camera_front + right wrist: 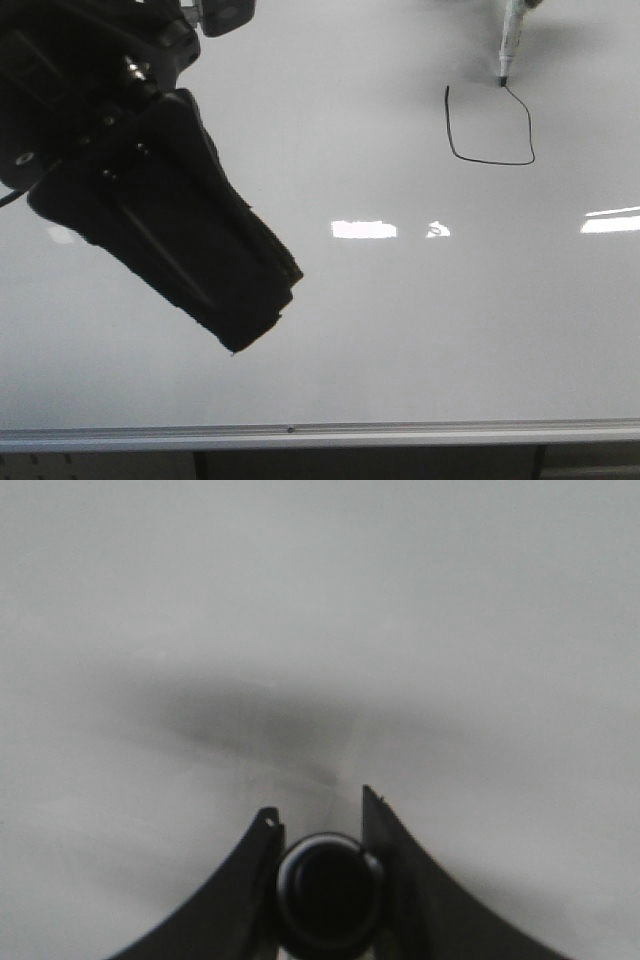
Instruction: Write number 0 on whiteboard
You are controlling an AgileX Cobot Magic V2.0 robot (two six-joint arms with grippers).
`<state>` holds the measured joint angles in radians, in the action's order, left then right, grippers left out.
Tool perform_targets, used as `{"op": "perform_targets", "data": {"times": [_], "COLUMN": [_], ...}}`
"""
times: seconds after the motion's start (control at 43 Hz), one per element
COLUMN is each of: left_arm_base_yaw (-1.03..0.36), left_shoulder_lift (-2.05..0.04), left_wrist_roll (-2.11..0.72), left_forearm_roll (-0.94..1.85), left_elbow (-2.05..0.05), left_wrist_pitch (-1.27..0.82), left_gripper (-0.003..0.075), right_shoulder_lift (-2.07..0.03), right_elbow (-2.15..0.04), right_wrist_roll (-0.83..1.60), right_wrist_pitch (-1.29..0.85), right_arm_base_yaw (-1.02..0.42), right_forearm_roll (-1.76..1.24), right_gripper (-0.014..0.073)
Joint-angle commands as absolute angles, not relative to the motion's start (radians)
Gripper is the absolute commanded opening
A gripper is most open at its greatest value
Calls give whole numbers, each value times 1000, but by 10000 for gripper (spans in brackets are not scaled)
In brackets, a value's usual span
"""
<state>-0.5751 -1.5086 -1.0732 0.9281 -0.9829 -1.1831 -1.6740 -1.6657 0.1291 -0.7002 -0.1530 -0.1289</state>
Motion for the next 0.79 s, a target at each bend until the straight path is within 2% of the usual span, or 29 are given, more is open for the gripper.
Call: {"op": "perform_targets", "data": {"times": [0.0, 0.488, 0.767], "left_arm_base_yaw": [-577, -577, -577], "left_shoulder_lift": [-1473, -1473, -1473], "left_wrist_roll": [-1069, -1069, -1069], "left_forearm_roll": [991, 991, 991], "left_elbow": [-1012, -1012, -1012], "left_wrist_pitch": [-1200, -1198, -1196], "left_gripper": [-20, -20, -20], "right_shoulder_lift": [-1622, -1662, -1647], "right_elbow": [-1699, -1699, -1699], "right_wrist_roll": [132, 132, 191], "right_wrist_pitch": [-599, -577, -750], "right_arm_base_yaw": [-153, -231, -233], "right_forearm_roll": [-162, -180, -262], "right_gripper": [-67, -67, -67]}}
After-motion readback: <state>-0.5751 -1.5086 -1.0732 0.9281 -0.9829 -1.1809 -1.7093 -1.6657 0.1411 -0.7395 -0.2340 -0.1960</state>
